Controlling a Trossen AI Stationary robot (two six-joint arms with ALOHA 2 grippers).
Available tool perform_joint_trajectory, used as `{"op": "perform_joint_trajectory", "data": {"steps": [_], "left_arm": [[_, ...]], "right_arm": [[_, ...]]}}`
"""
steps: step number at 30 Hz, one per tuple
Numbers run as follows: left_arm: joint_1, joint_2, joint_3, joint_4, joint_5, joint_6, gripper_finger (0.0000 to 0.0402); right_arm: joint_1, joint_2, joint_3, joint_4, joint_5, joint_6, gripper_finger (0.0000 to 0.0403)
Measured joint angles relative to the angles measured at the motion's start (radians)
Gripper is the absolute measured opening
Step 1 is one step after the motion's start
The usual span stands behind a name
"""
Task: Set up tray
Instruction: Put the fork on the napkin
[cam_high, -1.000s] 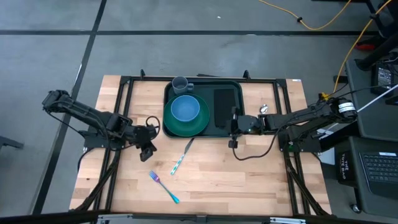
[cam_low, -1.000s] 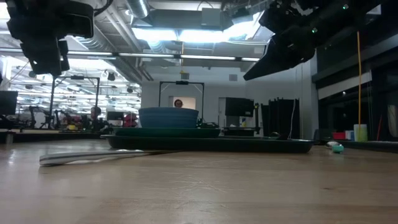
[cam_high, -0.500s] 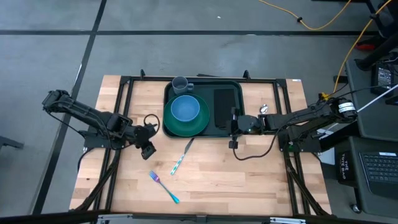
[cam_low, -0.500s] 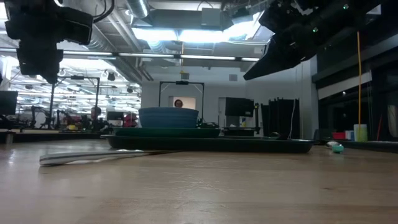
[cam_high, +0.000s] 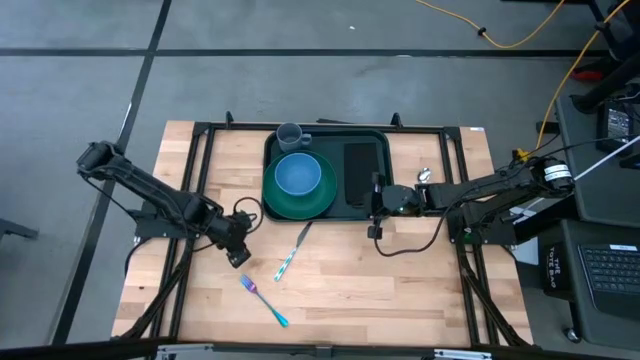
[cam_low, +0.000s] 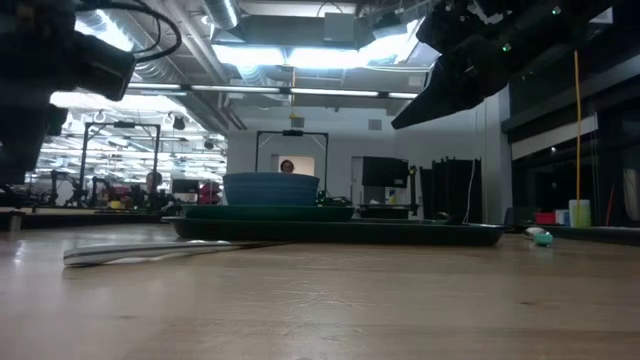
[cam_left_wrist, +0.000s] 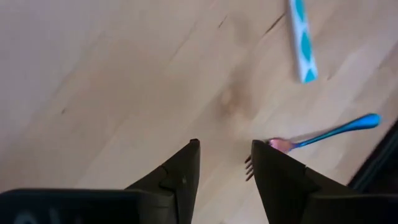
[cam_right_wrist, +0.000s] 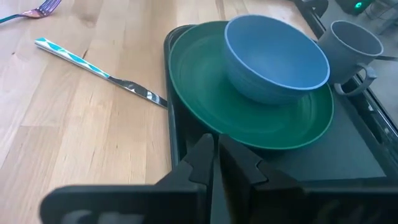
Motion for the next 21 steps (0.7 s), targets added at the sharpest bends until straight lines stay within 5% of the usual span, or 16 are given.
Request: {"op": "perform_joint_trajectory", "data": {"steps": [21], "left_arm": [[-0.232,0.258,0.000,0.205,-0.012,-0.261,0.0139]], "right_arm": [[0.000,0.000,0.000,-0.001,0.000,0.029,0.0031]]}}
